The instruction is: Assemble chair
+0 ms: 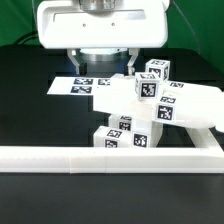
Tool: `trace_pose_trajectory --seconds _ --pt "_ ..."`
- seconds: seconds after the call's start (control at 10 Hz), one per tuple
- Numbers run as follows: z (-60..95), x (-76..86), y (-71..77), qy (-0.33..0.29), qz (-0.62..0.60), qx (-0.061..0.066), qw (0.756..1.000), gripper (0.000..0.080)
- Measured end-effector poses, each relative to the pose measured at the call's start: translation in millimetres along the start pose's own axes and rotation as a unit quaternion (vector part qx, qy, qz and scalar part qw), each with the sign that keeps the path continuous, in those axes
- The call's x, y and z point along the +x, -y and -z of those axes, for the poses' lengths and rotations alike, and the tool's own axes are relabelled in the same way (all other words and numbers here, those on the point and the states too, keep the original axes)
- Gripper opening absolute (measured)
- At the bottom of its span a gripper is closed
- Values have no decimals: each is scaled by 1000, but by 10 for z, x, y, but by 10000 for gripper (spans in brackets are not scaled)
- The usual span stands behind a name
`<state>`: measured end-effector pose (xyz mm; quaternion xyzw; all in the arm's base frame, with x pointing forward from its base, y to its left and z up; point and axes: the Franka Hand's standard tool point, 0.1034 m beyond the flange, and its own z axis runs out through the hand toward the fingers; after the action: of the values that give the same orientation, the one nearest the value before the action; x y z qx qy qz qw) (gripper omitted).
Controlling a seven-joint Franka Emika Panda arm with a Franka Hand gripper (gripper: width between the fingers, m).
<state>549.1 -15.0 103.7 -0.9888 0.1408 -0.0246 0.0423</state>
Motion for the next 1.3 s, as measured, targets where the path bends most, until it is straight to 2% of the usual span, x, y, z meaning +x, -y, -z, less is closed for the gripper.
trace_pose_trajectory --seconds 0.1,0.2,0.4,0.5,0.6,0.7,0.8,1.0,1.2,1.3 --pt "92 32 -19 7 1 2 1000 649" --pt "222 66 22 12 2 7 1000 649" --pt "536 155 176 26 2 18 999 649" --pt "641 195 324 30 -10 22 999 649" --pt "662 175 524 32 -14 25 999 649" --pt "727 220 715 37 -22 25 999 649" --pt "823 404 905 32 -27 27 999 649" --pt "769 386 834 30 -21 26 999 649" --pt "748 385 840 30 2 26 999 649" --pt "659 372 864 15 53 23 998 649"
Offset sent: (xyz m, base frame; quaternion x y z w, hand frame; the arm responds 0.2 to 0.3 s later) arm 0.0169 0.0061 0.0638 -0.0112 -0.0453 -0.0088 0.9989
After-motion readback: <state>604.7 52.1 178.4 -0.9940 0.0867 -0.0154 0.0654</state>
